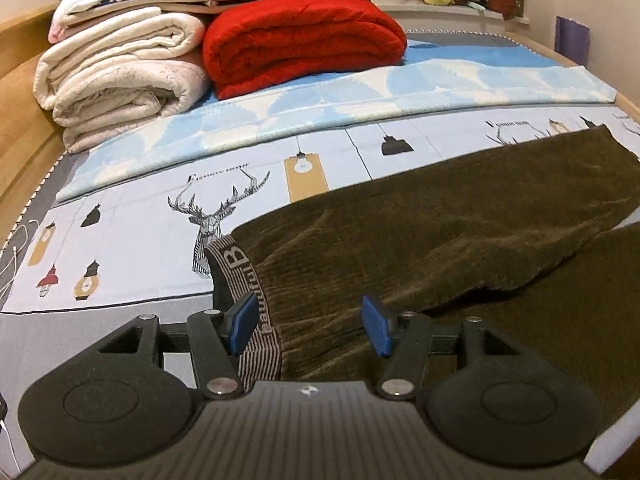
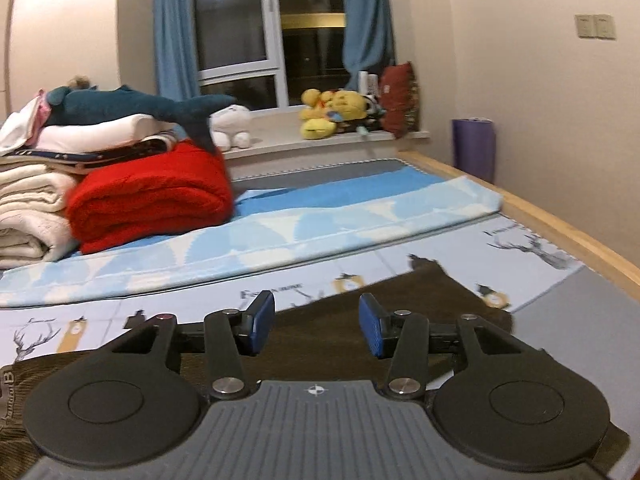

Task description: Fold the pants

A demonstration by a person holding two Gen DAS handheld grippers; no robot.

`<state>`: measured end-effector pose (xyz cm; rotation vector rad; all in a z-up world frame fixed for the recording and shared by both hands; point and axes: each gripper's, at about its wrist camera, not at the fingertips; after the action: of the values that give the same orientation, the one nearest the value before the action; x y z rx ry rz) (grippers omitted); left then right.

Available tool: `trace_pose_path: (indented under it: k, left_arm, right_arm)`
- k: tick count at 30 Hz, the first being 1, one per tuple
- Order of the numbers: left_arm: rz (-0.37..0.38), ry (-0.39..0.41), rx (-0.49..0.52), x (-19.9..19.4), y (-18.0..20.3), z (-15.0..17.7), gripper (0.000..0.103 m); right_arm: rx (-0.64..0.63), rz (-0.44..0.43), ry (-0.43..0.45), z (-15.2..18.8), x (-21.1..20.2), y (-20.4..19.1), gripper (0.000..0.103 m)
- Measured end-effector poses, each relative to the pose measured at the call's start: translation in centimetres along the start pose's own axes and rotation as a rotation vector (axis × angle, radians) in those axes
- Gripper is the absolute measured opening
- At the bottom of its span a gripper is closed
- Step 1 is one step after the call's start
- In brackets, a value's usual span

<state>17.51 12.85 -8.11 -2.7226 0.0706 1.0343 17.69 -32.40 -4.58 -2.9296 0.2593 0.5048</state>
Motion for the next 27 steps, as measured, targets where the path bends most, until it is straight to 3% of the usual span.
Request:
trace_pose_path:
  k: [4,12,15,22,27]
  left_arm:
    - [0.012,0.009,-0.035,0.4,0.4,-0.8,0.063]
    - [0.011,0.024,-0.105,1.4,1.1,-2.6,0.063]
    - [0.028,-0.004,-0.139,2.0,1.2,-3.0,0.063]
    - [0.042,-0.017,-0.108,2.6,2.5,-3.4,0.062]
    - [0.057,-0.024,-0.085,2.6,3.6,-3.3,0.059]
  right_arm:
    - [-0.016,-0.059,-0.013,-0.4,1.0,-2.8,0.049]
    - [-0.065,-0.087,-0.039,-0.6,2.5,-6.5,0.048]
    - [-0.087,-0.086,-0.052,-0.5,3.0,-7.0,0.041]
    - [-0.08,-0.108,-0.077,-0.6,3.4,-7.0,0.016]
    - [-0.071,-0.112,-0.082,-0.7,3.0,-6.9,0.015]
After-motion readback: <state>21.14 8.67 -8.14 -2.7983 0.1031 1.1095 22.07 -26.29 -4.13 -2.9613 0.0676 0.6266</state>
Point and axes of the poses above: each gripper's, at about its wrist camera, not at the fingertips, and x roughly the way its jaws point, y to its right, z to its underside, and after that the axes turned 7 degrees about y, right-handed
